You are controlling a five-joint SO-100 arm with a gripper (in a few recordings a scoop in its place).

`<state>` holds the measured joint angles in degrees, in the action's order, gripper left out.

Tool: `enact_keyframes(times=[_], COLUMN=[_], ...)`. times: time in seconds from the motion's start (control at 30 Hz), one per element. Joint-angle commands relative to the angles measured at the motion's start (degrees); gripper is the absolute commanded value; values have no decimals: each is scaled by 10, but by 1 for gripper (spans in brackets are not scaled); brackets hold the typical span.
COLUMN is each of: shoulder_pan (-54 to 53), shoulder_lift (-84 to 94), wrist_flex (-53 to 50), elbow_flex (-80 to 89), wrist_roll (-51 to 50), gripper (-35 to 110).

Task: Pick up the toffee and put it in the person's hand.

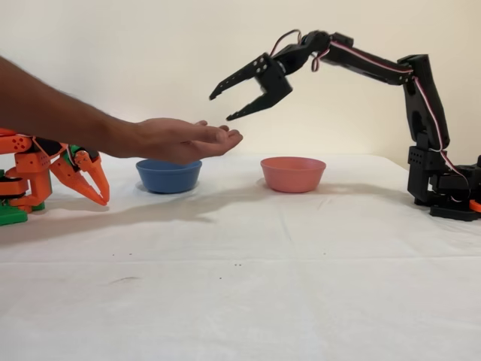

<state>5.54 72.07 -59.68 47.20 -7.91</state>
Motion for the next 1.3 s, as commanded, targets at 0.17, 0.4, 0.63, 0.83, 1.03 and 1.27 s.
enact_keyframes(times=[0.17, 0.4, 0.63, 0.83, 1.03, 1.27], shoulder_pan=[11, 8, -6, -6, -5, -33], shoulder_lift=[178, 343, 504, 590, 698, 833], wrist_flex=[-126, -133, -123, -98, -56, -31], elbow_flex=[49, 252, 454, 587, 725, 856], wrist_roll=[15, 16, 13, 4, 19, 39], gripper=[15, 9, 9, 9, 9, 9])
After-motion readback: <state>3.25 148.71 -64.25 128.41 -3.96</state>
